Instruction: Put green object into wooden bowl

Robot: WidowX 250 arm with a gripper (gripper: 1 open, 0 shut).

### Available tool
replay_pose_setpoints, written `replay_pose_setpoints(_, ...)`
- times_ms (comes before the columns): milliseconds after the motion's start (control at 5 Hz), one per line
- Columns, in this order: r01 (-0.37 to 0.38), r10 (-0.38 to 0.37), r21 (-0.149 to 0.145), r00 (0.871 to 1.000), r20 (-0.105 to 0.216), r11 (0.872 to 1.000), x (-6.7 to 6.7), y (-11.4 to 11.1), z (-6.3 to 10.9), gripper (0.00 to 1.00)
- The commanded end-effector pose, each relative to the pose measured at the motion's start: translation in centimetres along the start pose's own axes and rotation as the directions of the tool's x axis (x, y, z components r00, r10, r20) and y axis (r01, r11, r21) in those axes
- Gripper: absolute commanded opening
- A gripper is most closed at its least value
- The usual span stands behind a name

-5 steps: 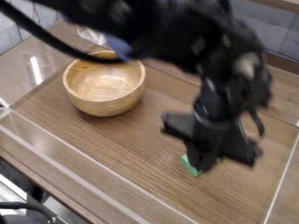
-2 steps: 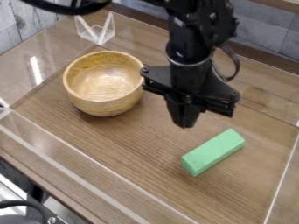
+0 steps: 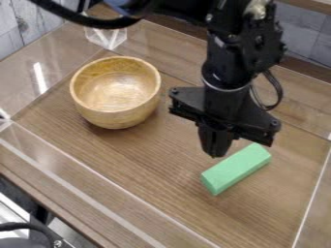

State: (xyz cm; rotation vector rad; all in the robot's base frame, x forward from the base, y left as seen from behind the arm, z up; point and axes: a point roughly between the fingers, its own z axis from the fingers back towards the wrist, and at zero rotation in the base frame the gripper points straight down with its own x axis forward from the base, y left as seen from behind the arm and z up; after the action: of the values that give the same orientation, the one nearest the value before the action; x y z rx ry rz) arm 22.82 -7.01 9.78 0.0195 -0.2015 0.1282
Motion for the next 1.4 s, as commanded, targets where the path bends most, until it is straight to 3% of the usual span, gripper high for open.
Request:
replay_pose_setpoints(0,0.048,-0.046,-0.029,0.998,0.038,0.998,1.4,-0.6,0.2,1.0)
replay_pose_setpoints(200,0.002,-0.002,-0.02,0.999,0.032,1.0,1.5,-0.4,-0.2,0.0)
replay_pose_setpoints(600,-0.094,0.094,-0.008,0.995,0.028,0.996,1.9,0.0,-0.3,0.0)
replay_pose_setpoints(1000,-0.12,0.12,0.001,0.993,0.016,0.993,2.8,1.1,-3.6,0.0)
replay_pose_setpoints(1200,-0.126,0.126,0.006,0.992,0.01,0.992,2.5,1.4,-4.3,0.0)
